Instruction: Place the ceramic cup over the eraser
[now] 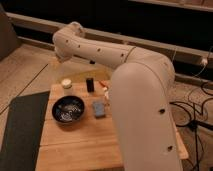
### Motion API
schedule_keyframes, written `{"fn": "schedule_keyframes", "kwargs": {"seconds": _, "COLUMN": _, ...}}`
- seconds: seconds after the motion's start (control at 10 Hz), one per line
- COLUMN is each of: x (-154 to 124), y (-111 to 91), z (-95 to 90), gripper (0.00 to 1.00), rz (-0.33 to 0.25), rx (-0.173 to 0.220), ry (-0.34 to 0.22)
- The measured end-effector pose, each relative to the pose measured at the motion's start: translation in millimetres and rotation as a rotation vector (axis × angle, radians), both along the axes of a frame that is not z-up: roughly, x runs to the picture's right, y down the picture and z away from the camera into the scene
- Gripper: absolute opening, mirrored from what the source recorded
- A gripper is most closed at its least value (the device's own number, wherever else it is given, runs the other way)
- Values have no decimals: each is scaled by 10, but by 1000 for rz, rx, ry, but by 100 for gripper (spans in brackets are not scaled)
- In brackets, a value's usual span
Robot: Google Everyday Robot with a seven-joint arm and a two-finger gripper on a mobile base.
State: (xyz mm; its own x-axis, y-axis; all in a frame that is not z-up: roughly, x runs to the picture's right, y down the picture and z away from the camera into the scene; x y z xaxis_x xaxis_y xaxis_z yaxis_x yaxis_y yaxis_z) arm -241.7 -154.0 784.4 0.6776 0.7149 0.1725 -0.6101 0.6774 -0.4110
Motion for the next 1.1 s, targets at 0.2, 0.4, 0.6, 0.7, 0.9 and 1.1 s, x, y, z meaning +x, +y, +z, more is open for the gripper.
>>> {"fn": "schedule_keyframes", "kwargs": {"seconds": 0.2, "x": -60, "y": 98, "z": 32, "gripper": 65, "rz": -49, "rx": -21, "ry": -13}}
{"fn": "schedule_keyframes", "kwargs": {"seconds": 0.4, "x": -201, "y": 218, "z": 68, "gripper": 65, "rz": -102, "rx": -48, "ry": -26}}
{"fn": "schedule_keyframes", "kwargs": {"seconds": 0.6, "x": -257, "y": 335, "z": 203, "gripper": 65, "rz": -150, "rx": -94, "ry": -7}}
{"fn": "schedule_keyframes", "kwargs": {"seconds": 0.7, "x": -256, "y": 341, "z": 256, "gripper": 65, "rz": -160, "rx": -106, "ry": 6}}
{"fn": "schedule_keyframes", "kwargs": {"seconds": 0.9, "x": -278, "y": 355, "z": 403, "gripper": 65, "rz": -187, "rx": -143, "ry": 42}}
{"fn": "schedule_keyframes", "kwargs": {"seconds": 1.1, "x": -263, "y": 405, "z": 596, "gripper": 65, "rz": -223, "rx": -188, "ry": 93}}
